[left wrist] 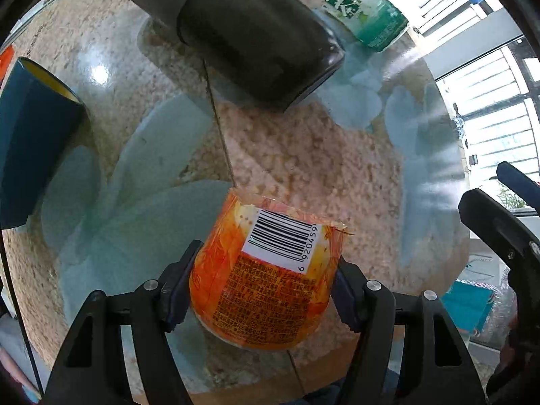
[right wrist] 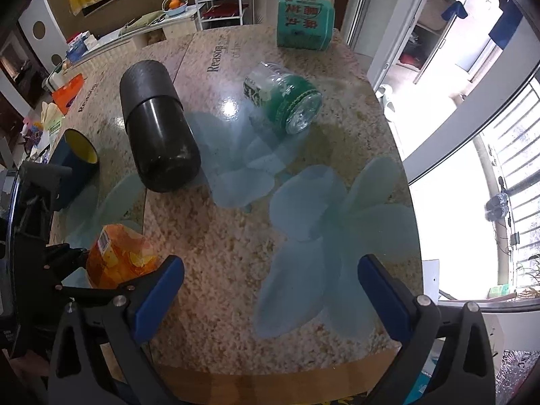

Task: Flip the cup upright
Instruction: 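Lift the orange cup with the left gripper and carry it toward the right tool, then open the left gripper, setting the orange cup on the table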

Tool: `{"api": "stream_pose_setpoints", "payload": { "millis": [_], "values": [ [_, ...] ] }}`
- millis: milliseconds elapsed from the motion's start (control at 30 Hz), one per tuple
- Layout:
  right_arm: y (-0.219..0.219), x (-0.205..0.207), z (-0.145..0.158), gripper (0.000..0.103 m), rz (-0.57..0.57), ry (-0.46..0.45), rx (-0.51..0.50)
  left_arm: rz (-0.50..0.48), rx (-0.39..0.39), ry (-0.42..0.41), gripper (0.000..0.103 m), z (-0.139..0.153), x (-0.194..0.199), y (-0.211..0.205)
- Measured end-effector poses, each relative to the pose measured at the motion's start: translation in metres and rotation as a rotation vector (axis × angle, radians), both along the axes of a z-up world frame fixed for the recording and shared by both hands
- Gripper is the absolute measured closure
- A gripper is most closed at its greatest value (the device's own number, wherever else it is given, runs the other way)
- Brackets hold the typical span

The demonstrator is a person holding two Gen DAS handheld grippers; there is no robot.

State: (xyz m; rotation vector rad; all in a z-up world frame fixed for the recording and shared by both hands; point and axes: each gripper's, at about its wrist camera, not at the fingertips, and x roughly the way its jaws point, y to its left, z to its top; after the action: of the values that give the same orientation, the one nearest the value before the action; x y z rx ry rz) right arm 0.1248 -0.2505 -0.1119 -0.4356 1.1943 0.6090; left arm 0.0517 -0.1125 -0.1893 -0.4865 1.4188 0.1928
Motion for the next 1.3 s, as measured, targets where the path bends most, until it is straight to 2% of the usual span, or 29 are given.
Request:
{"api": "stream_pose_setpoints", "payload": {
  "millis": [433,633,700,767,1200,1300],
  "values": [
    [0.001,-0.001,0.000,0.000,0.000,-0.002,0.005,-0.020,-0.012,0.006,0.023,-0.002,0.007,-0.005],
    [0.001,-0.005,0.003,0.000,-0.005,-0.011,0.008,-0.040,-0.052,-0.011,0.022,-0.003,0.007,-0.007],
    [0.000,-0.006,0.005,0.000,-0.011,-0.013,0.009,-0.038,-0.043,-0.009,0.014,-0.001,0.005,-0.006],
    [-0.002,-0.008,0.008,0.000,-0.023,-0.015,0.015,-0.049,-0.036,-0.015,0.000,0.003,0.005,-0.006],
    [0.004,-0.024,0.029,0.000,-0.136,0.028,0.066,-0.106,-0.008,-0.075,0.000,0.049,-0.022,0.020],
    [0.013,-0.029,0.031,0.000,-0.167,0.065,0.077,-0.124,-0.012,-0.077,0.000,0.059,-0.030,0.035]
  ]
}}
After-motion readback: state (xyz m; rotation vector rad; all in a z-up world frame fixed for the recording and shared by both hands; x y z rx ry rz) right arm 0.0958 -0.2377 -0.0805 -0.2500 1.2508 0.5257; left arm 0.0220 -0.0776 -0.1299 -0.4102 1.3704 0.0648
